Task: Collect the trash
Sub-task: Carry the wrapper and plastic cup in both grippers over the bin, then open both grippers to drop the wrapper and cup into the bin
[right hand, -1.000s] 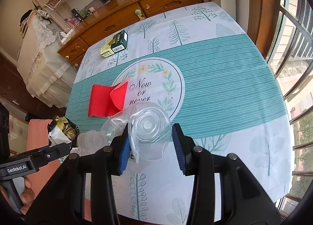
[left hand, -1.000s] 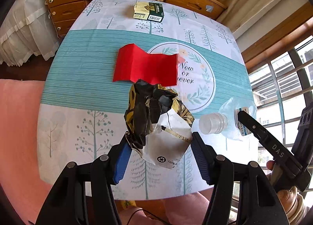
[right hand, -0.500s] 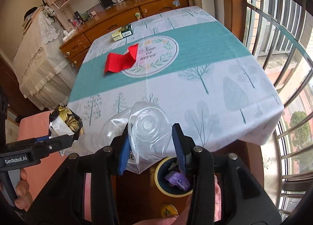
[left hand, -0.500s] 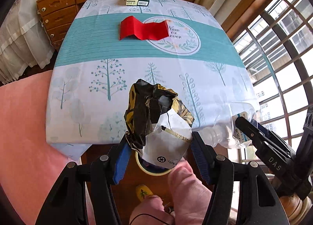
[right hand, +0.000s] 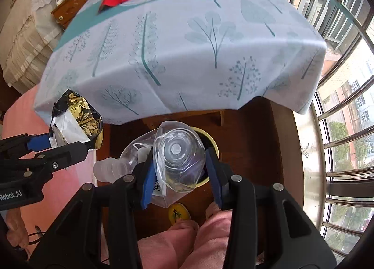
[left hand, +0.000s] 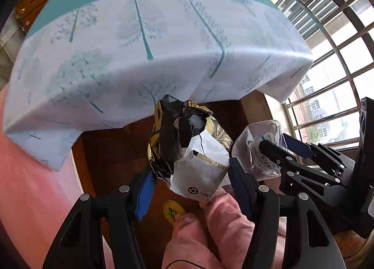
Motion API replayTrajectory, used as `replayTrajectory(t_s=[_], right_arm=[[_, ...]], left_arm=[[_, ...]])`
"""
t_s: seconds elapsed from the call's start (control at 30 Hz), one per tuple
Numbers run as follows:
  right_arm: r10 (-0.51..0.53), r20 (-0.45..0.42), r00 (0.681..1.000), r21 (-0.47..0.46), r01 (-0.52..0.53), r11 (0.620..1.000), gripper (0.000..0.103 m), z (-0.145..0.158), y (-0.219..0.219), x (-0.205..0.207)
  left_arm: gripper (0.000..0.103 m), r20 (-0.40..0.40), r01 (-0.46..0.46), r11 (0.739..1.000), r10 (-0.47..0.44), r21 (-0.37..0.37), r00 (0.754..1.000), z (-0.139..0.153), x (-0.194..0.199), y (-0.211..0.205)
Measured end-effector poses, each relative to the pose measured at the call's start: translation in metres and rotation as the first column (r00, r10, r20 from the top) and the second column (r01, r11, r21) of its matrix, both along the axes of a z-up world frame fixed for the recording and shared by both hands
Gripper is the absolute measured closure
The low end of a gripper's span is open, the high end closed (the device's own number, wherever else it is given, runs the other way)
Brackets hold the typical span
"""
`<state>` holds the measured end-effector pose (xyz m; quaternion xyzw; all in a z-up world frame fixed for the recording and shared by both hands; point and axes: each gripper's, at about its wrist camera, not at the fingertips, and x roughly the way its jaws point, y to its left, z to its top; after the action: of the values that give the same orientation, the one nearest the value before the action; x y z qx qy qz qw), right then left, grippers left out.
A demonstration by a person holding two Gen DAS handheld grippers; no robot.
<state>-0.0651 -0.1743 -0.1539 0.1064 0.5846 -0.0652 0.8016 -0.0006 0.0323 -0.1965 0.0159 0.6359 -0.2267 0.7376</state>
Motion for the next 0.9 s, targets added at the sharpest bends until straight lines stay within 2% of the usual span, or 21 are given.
replayTrajectory(t_s=[0.17,0.27,0.47,0.57,0.6,0.63,0.67,0.7,0.9], right_arm=[[-0.006,-0.080,0.997,0.002,0.007,1.000,0.066,-0.097,-0.012,-0.007],[0.003,-0.093,0.996,0.009,-0.003,1.000,0.066,-0.151,-0.017,-0.007],[-0.012,-0.129,0.992,0.044,0.018,0.999,0.066,-0.249,-0.032,0.001],[-0.002,-0.138,0.990,0.061,0.010,0.998,0.065,-0.287,-0.035,0.008],[0.002,-0.144,0.990,0.073,0.009,0.997,0.063,-0.298,-0.036,0.010],[0.001,-0.146,0.989,0.080,0.011,0.997,0.052,-0.307,-0.036,0.014],[-0.001,-0.142,0.990,0.085,0.013,0.996,0.043,-0.316,-0.037,0.015],[0.000,-0.138,0.990,0.087,0.012,0.996,0.027,-0.324,-0.037,0.017],[0.001,-0.127,0.992,0.076,0.009,0.997,0.026,-0.352,-0.044,0.022]], left_arm=[[0.042,-0.069,-0.036,0.998,0.039,0.057,0.997,-0.101,0.002,-0.013],[0.042,-0.091,-0.078,0.994,0.086,0.081,0.992,-0.159,0.011,-0.013],[0.040,-0.125,-0.128,0.988,0.138,0.090,0.982,-0.250,0.029,-0.005],[0.036,-0.137,-0.137,0.985,0.150,0.100,0.979,-0.282,0.035,-0.001],[0.031,-0.144,-0.140,0.985,0.155,0.105,0.977,-0.293,0.036,0.000],[0.021,-0.151,-0.145,0.983,0.161,0.110,0.975,-0.302,0.035,0.002],[0.017,-0.156,-0.153,0.982,0.169,0.110,0.973,-0.311,0.033,0.002],[0.016,-0.163,-0.158,0.982,0.174,0.104,0.971,-0.319,0.032,0.003],[0.016,-0.145,-0.182,0.977,0.197,0.112,0.970,-0.340,0.029,0.002]])
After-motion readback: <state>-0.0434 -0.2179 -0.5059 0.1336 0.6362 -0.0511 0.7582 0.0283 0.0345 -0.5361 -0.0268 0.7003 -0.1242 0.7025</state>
